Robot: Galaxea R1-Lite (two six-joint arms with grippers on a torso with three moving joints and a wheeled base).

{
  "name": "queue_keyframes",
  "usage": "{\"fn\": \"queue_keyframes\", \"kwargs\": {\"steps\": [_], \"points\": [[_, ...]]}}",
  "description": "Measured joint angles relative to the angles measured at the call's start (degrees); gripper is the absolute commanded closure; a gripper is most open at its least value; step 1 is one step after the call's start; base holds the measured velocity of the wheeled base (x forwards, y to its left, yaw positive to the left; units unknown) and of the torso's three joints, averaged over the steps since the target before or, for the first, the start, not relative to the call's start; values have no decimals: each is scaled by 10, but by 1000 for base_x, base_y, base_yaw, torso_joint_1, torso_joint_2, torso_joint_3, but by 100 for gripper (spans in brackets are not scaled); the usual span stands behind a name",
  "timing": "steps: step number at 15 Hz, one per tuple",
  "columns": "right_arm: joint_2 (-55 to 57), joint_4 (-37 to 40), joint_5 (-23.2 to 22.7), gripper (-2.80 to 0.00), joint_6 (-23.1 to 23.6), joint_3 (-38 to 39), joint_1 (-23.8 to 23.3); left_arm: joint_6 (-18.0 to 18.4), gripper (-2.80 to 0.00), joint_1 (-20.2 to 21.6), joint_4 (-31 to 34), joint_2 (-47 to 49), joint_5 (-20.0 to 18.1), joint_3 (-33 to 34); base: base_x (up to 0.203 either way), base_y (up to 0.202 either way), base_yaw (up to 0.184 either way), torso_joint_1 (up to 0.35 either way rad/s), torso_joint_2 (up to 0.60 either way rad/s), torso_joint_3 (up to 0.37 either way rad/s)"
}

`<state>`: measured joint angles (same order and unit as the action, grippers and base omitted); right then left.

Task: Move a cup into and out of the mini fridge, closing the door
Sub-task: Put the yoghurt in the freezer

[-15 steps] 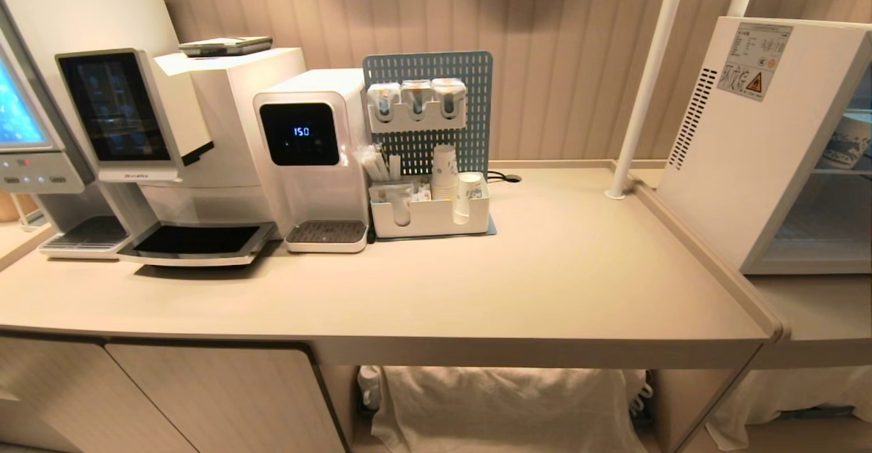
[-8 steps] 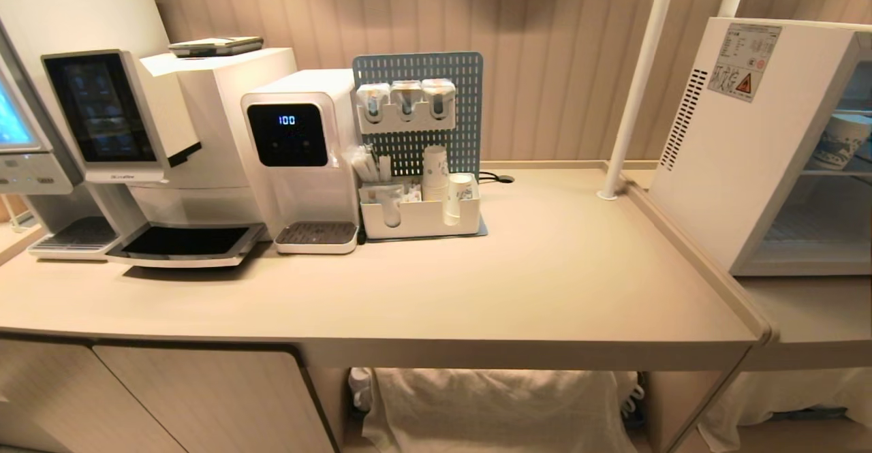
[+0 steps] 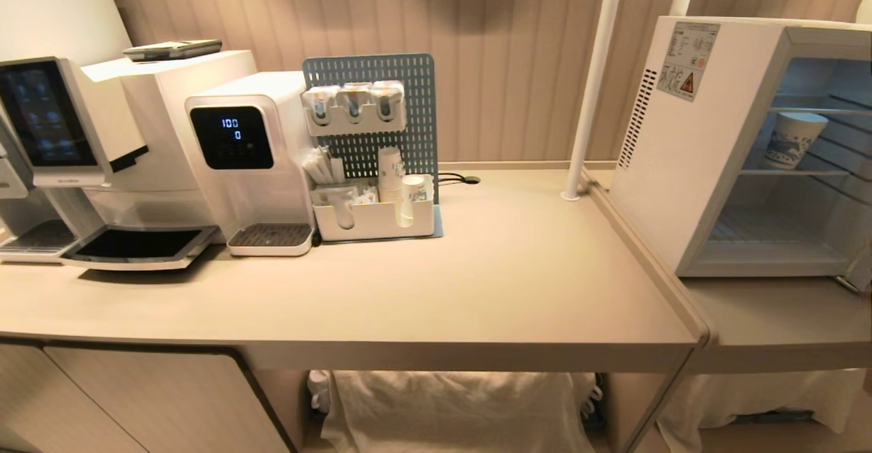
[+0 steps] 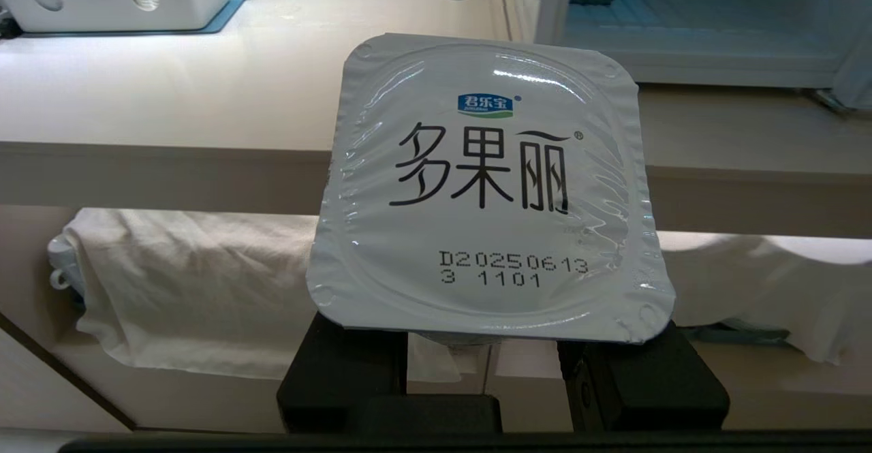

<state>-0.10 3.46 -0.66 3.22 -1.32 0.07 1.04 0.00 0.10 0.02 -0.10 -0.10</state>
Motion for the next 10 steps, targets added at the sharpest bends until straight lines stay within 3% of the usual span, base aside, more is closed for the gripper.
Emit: {"fn": "queue_keyframes", "kwargs": {"steps": [10], "points": [[0,1,0,0,-1,0,0,0,0,0,0,0,0,0,0,-194,-1,3,2,1]]}}
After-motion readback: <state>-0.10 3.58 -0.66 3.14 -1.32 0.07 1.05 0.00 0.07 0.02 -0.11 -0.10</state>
